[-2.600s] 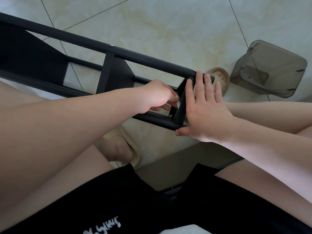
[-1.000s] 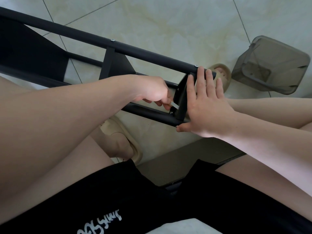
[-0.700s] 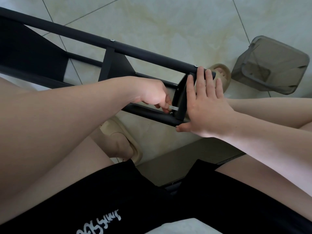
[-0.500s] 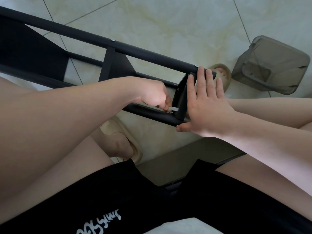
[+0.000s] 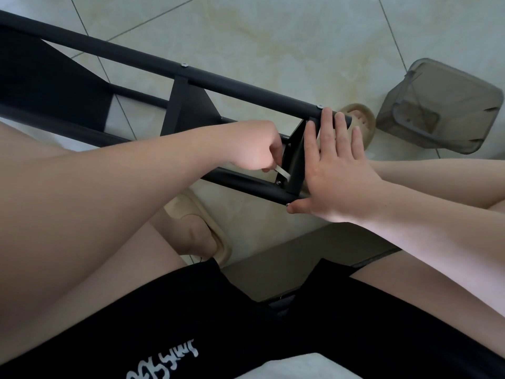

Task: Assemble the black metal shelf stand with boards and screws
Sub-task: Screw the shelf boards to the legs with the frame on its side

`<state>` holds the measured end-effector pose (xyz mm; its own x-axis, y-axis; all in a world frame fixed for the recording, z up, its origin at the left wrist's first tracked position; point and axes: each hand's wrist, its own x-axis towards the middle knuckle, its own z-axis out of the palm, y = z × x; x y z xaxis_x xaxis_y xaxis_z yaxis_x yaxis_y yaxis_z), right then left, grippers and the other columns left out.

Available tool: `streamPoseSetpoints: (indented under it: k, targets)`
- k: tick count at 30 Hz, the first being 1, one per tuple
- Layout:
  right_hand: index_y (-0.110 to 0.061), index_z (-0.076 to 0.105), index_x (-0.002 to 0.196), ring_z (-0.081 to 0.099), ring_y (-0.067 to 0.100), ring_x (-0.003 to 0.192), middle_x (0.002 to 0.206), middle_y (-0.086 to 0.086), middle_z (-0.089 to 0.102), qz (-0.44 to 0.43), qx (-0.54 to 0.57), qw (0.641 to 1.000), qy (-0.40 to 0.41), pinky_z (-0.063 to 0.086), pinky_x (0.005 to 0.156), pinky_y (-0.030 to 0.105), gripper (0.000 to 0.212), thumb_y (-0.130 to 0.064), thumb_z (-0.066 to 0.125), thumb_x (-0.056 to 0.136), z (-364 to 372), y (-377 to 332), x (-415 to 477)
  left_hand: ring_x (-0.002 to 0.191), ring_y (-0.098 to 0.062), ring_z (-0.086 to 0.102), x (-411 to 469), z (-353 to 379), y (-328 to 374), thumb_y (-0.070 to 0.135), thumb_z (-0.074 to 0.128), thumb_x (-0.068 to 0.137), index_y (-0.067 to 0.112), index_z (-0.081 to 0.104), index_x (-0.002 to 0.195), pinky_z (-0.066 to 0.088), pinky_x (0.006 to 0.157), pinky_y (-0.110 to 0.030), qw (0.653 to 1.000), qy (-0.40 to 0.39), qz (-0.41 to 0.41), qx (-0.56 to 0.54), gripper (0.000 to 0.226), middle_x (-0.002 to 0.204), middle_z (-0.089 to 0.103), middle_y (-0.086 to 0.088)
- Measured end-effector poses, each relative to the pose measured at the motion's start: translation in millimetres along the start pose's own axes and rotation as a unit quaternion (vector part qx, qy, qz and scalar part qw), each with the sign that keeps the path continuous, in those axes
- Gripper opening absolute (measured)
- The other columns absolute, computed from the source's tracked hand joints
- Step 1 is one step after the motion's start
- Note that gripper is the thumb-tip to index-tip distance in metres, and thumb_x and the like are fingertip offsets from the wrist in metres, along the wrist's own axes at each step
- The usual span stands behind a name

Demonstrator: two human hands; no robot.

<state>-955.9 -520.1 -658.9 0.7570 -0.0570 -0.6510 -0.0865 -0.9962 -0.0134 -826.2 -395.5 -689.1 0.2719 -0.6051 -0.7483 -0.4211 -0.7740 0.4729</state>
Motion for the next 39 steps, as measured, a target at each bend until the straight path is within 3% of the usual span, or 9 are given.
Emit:
streamPoseSetpoints:
  k: [4, 8, 12, 20, 31, 36, 39]
  targets:
    - [0.003, -0.023, 0.152, -0.024, 0.047, 0.148, 0.157, 0.031, -0.03, -0.001, 0.001, 1.0, 0.002, -0.005, 0.121, 0.059, 0.142, -0.081, 0.061, 0.074, -1, 0, 0, 0.072, -0.002, 0.059, 1, 0, 2, 0.022, 0.066, 0.088, 0.028, 0.073, 0.085, 0.039, 0.06, -0.02, 0.999, 0.02, 0.008, -0.043, 0.01, 0.076, 0.066, 0.015]
    - [0.002, -0.023, 0.152, -0.025, 0.047, 0.148, 0.157, 0.031, -0.031, 0.0, 0.001, 1.0, 0.001, -0.005, 0.121, 0.058, 0.141, -0.081, 0.061, 0.075, -1, 0, 0, 0.076, 0.0, 0.065, 1, 3, 4, 0.022, 0.068, 0.089, 0.025, 0.074, 0.084, 0.048, 0.07, -0.02, 0.98, 0.023, -0.011, -0.199, 0.008, 0.083, 0.073, 0.009]
    - [0.002, -0.023, 0.152, -0.025, 0.047, 0.148, 0.157, 0.03, -0.031, -0.001, 0.003, 1.0, -0.002, -0.005, 0.122, 0.059, 0.142, -0.082, 0.061, 0.074, -1, 0, 0, 0.073, -0.001, 0.071, 3, 11, 7, 0.024, 0.068, 0.092, 0.022, 0.068, 0.089, 0.05, 0.066, -0.022, 0.953, 0.021, -0.074, -0.295, 0.004, 0.082, 0.074, 0.006]
    - [0.002, -0.023, 0.153, -0.025, 0.047, 0.148, 0.157, 0.03, -0.031, -0.001, 0.005, 1.0, 0.001, -0.005, 0.122, 0.059, 0.142, -0.081, 0.061, 0.074, -1, 0, 0, 0.081, -0.008, 0.073, 1, 12, 7, 0.027, 0.072, 0.091, 0.026, 0.071, 0.094, 0.049, 0.069, -0.025, 0.928, 0.053, -0.127, -0.346, 0.004, 0.087, 0.077, 0.008]
    - [0.002, -0.022, 0.153, -0.024, 0.046, 0.149, 0.158, 0.03, -0.029, 0.0, 0.006, 1.0, 0.005, -0.005, 0.122, 0.059, 0.143, -0.081, 0.062, 0.073, 0, 0, 0, 0.088, -0.014, 0.074, -1, 10, 8, 0.031, 0.065, 0.096, 0.025, 0.07, 0.101, 0.051, 0.08, -0.032, 0.903, 0.01, -0.144, -0.405, 0.009, 0.086, 0.078, 0.01]
    - [0.002, -0.021, 0.153, -0.023, 0.047, 0.149, 0.158, 0.03, -0.029, -0.001, 0.007, 1.0, 0.003, -0.004, 0.122, 0.059, 0.142, -0.081, 0.063, 0.073, -1, 0, 0, 0.088, -0.013, 0.074, 1, 10, 6, 0.031, 0.065, 0.096, 0.026, 0.069, 0.101, 0.052, 0.083, -0.032, 0.909, -0.012, -0.139, -0.394, 0.009, 0.087, 0.078, 0.009]
    - [0.002, -0.022, 0.153, -0.023, 0.047, 0.148, 0.158, 0.031, -0.029, -0.001, 0.003, 1.0, -0.001, -0.004, 0.123, 0.059, 0.142, -0.081, 0.061, 0.074, -2, 0, -1, 0.089, -0.013, 0.073, 1, 10, 6, 0.031, 0.065, 0.095, 0.027, 0.07, 0.098, 0.05, 0.077, -0.031, 0.922, -0.019, -0.132, -0.362, 0.007, 0.087, 0.078, 0.009]
